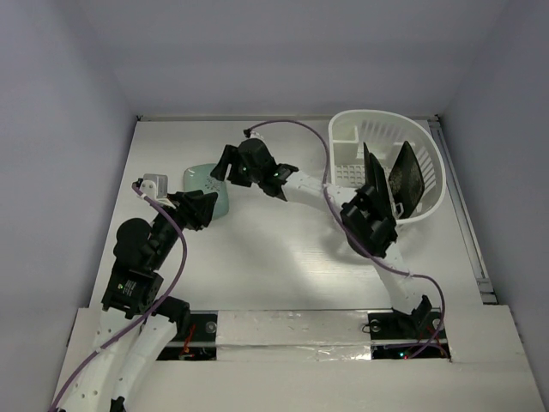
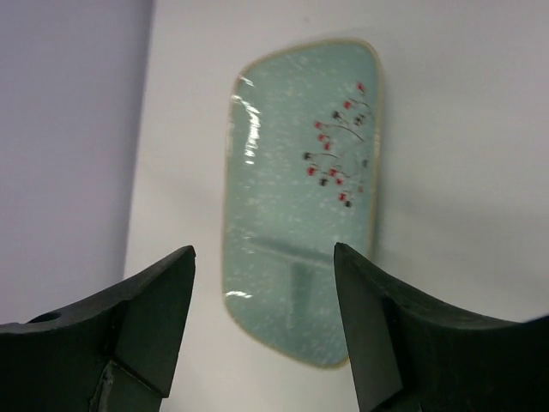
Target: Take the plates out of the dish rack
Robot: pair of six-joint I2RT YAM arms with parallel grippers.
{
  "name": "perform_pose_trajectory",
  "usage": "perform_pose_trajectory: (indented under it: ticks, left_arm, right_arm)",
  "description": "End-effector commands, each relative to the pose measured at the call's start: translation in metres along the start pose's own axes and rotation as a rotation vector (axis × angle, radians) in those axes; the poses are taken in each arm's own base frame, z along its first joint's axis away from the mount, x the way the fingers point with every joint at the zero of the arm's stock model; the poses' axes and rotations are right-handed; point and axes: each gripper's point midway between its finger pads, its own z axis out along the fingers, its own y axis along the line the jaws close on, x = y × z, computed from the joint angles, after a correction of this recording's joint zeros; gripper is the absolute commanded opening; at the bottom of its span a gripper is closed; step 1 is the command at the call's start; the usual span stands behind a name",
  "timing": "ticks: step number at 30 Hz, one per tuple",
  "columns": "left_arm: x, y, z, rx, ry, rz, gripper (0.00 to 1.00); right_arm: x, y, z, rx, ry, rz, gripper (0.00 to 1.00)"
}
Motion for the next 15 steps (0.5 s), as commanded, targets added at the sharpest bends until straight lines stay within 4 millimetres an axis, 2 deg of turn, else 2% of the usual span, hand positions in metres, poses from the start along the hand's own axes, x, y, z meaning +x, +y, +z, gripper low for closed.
perform_pose_trajectory:
  ticks: [1,2,4,5,6,7,8,9,10,11,12,14,15]
  left_arm:
    - [-0.014,-0.006,0.002,0.018,-0.038,0.001,0.42]
    - [-0.013,-0.005,0.002,0.016,-0.036,0.001,0.42]
    - [-0.013,-0.003,0.002,0.007,-0.036,0.003,0.42]
    - [-0.014,-0.003,0.002,0.006,-0.037,0.002,0.42]
    - [-0.013,-0.003,0.002,0.003,-0.035,0.002,0.42]
    - [-0.013,-0.003,0.002,0.002,-0.035,0.002,0.42]
    - [-0.013,-0.002,0.003,0.001,-0.034,0.001,0.42]
    - [-0.013,-0.002,0.003,0.002,-0.032,0.003,0.42]
    - [-0.013,-0.003,0.003,0.004,-0.033,0.003,0.42]
    - [-0.012,-0.003,0.003,0.005,-0.031,0.003,0.42]
    - [-0.013,-0.003,0.003,0.007,-0.031,0.004,0.42]
    - [-0.012,-0.004,0.003,0.008,-0.031,0.003,0.42]
    - [-0.012,-0.004,0.003,0.011,-0.029,0.003,0.42]
  right_arm:
    - [-0.07,0.083,-0.069,-0.159,-0.165,-0.077,0.71]
    - [-0.075,0.086,-0.079,-0.161,-0.177,-0.09,0.71]
    - [-0.081,0.079,-0.096,-0.128,-0.206,-0.135,0.52]
    - [-0.1,0.095,-0.127,-0.152,-0.258,-0.152,0.36]
    - [-0.1,0.079,-0.137,-0.099,-0.279,-0.202,0.06]
    - [-0.107,0.076,-0.151,-0.076,-0.303,-0.229,0.0]
    - [-0.119,0.079,-0.185,-0.053,-0.333,-0.26,0.0]
    - [-0.129,0.067,-0.201,0.018,-0.379,-0.278,0.0]
    - [-0.127,0.048,-0.212,0.085,-0.378,-0.341,0.0]
    - [-0.136,0.044,-0.244,0.124,-0.405,-0.364,0.0]
    - [-0.144,0.026,-0.26,0.219,-0.446,-0.371,0.0]
    - [-0.14,-0.02,-0.284,0.383,-0.419,-0.419,0.0]
    - [-0.151,-0.032,-0.312,0.447,-0.468,-0.406,0.0]
